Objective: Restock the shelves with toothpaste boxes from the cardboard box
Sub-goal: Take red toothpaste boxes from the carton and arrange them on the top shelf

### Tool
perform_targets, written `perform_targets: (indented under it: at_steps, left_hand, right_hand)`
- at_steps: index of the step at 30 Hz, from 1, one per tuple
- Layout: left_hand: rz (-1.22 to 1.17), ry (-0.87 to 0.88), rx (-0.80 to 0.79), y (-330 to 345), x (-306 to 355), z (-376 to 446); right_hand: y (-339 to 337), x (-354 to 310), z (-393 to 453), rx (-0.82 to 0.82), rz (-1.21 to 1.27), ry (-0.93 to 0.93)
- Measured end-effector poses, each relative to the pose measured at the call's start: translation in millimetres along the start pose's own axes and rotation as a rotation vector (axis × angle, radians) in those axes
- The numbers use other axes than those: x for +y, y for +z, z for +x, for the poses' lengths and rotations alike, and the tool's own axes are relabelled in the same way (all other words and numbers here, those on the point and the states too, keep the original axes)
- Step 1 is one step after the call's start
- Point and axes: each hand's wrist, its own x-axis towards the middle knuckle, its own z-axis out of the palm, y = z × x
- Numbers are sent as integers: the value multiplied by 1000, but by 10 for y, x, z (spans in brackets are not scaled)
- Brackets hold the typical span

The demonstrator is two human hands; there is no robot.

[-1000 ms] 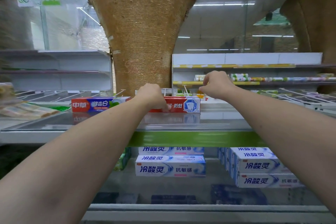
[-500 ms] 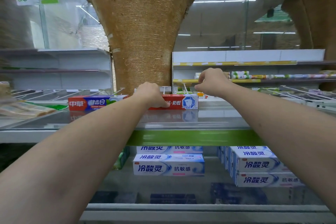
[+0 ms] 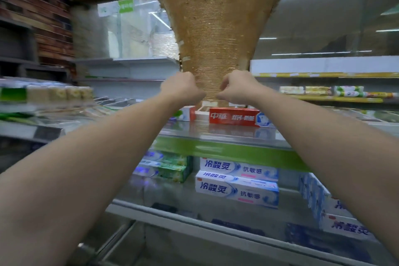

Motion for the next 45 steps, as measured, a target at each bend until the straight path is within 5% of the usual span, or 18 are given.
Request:
perform_targets:
  at_steps: [20, 38, 45]
  left_hand:
    - [132, -554, 263, -692, -2521, -2028]
    - [69, -746, 367, 185, -4474, -4134]
    - [39, -851, 256, 780, -4869, -4788]
  right_hand:
    - [1381, -2883, -786, 0, 424, -473]
    - [3404, -4448, -2404, -248, 494, -587]
    - [4189, -4589, -2815, -443, 482, -543]
